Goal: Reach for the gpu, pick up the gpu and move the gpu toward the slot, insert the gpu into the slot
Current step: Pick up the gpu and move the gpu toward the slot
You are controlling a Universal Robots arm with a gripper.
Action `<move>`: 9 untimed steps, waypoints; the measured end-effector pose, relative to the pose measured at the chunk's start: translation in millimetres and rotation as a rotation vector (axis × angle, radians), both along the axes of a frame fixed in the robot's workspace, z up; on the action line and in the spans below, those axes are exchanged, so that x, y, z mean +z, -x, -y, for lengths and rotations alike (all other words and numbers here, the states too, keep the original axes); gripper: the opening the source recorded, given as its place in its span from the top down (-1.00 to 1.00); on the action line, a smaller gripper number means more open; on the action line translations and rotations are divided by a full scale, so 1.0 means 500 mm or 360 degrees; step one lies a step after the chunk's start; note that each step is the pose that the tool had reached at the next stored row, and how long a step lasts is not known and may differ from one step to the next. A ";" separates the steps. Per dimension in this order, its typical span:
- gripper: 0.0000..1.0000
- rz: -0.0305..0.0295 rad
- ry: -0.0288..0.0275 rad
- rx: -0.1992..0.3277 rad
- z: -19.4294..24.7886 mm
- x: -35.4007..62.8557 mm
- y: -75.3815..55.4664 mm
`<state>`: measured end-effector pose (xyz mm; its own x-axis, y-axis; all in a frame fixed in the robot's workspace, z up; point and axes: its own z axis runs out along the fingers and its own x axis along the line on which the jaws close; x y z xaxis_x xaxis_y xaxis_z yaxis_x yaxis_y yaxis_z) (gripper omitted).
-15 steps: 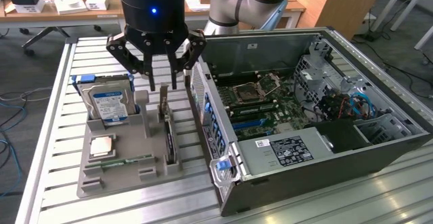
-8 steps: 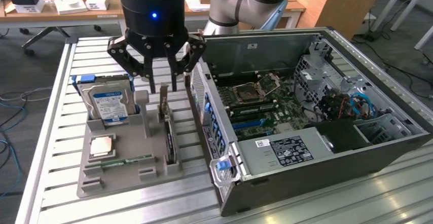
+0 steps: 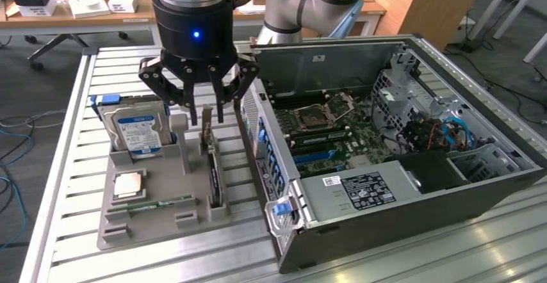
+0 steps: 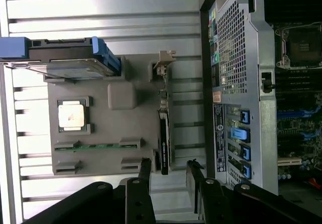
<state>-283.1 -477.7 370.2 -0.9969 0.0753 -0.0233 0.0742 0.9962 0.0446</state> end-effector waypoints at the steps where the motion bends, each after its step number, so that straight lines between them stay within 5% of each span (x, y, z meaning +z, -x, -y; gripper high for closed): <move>1: 0.17 0.00001 0.00000 0.0000 0.0000 -0.004 0.000; 9: 0.17 0.00000 -0.00001 0.0000 0.0000 -0.033 0.000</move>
